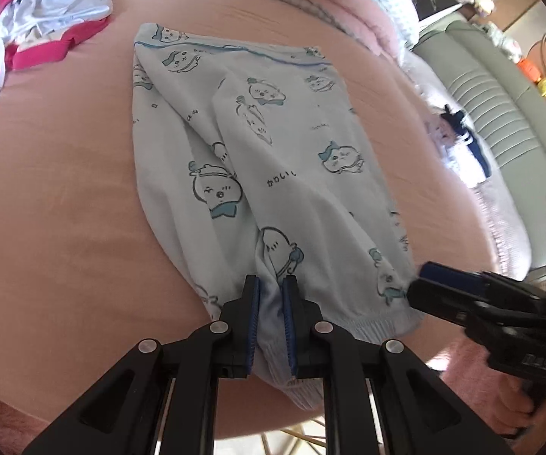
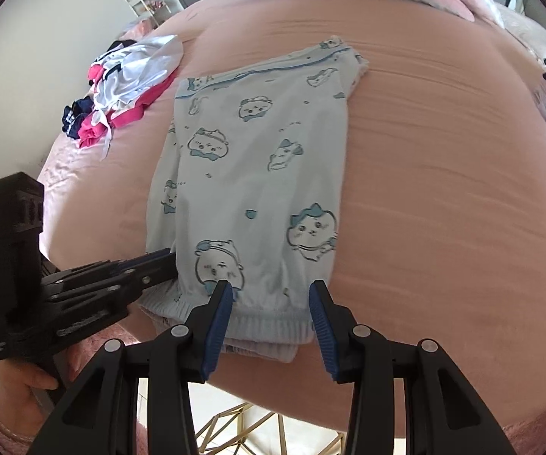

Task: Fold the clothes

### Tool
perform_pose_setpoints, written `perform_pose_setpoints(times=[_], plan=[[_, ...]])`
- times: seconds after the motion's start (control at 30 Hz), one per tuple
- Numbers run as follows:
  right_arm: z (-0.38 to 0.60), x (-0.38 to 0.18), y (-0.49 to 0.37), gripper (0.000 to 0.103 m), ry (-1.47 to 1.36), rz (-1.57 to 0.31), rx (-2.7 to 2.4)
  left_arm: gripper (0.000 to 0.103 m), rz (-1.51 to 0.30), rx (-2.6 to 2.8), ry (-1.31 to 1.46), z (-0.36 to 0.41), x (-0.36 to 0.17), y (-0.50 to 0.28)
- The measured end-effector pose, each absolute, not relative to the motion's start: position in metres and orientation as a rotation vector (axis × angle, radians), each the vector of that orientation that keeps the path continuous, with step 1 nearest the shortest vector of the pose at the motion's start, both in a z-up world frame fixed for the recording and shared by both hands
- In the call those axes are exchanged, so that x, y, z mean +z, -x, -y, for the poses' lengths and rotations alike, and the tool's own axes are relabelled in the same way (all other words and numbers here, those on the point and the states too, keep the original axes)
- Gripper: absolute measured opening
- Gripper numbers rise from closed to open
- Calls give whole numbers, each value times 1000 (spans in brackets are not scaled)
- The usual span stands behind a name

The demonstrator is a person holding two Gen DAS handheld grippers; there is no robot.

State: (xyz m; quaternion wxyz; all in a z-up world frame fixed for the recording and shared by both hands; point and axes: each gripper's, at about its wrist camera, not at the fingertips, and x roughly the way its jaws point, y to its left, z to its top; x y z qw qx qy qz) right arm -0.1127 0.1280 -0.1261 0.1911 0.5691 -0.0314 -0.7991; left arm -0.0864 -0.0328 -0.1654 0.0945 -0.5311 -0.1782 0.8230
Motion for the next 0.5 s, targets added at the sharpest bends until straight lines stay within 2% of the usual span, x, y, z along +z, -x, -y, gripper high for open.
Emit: perform_pose_setpoints(times=[0.1,0.2,0.37,0.5], plan=[[-131,-126,112,42,-1602,93,-2250,10,483,2456,1579,28,-167,84],[-129,-129,111,42,-1609,77,-2244,3,573,2462,1562,36,-163,81],[-124,-133,111,42,-1597,50,-2247,2,682,2635,1375,55,-120,49],[-127,-137,115,42,-1599,38,-2261,2,752,2627,1358,58,-118,27]])
